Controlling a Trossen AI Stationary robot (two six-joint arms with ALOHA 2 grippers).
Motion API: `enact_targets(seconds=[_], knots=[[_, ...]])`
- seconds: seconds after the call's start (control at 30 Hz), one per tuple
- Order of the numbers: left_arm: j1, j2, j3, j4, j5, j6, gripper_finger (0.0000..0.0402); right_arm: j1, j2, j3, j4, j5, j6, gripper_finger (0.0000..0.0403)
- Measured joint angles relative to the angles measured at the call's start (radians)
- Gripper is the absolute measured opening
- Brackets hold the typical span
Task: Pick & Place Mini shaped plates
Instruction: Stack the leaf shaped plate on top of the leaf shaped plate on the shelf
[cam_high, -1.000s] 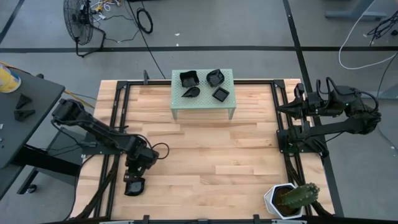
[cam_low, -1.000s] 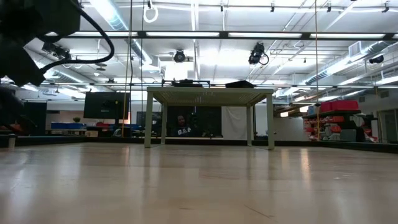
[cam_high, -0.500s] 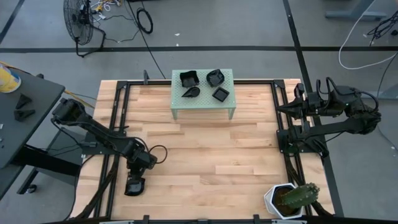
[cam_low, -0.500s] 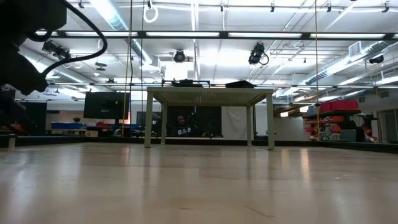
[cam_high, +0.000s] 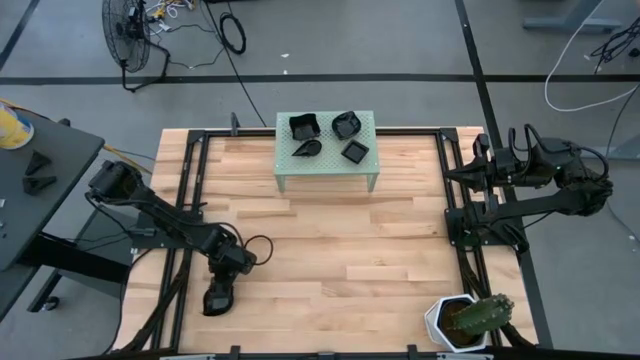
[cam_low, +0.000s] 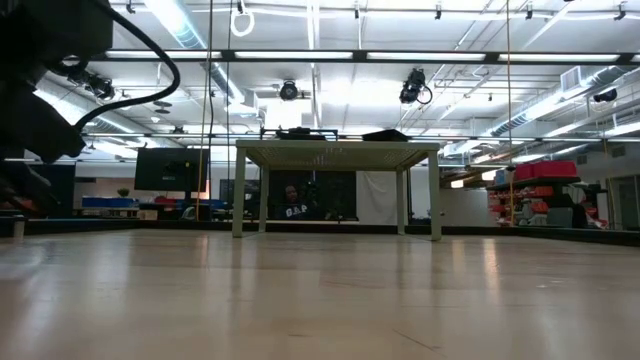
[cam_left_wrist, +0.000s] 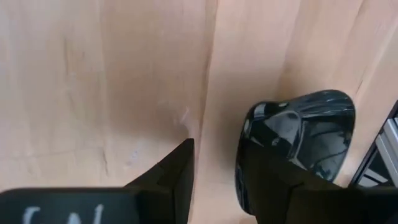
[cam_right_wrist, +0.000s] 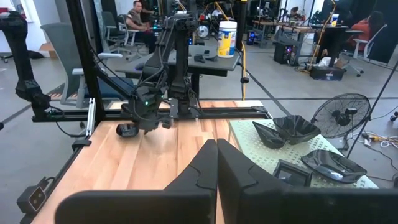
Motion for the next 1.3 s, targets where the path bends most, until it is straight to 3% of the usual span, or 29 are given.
enact_targets(seconds=[0.23,0.53,1.03,1.3], knots=[[0.0,0.0,0.0,0.035,0.065,0.008,0.0135,0.0,0.0,0.0,0.0,0.0,0.0,0.0004],[0.0,0.0,0.0,0.036,0.07,0.025,0.0132,0.0,0.0,0.0,0.0,0.0,0.0,0.0004],[0.0,0.0,0.0,0.037,0.075,0.03,0.0026,0.0,0.0,0.0,0.0,0.0,0.0,0.0004],[0.0,0.0,0.0,0.037,0.082,0.029,0.0006,0.0,0.0,0.0,0.0,0.0,0.0,0.0004]])
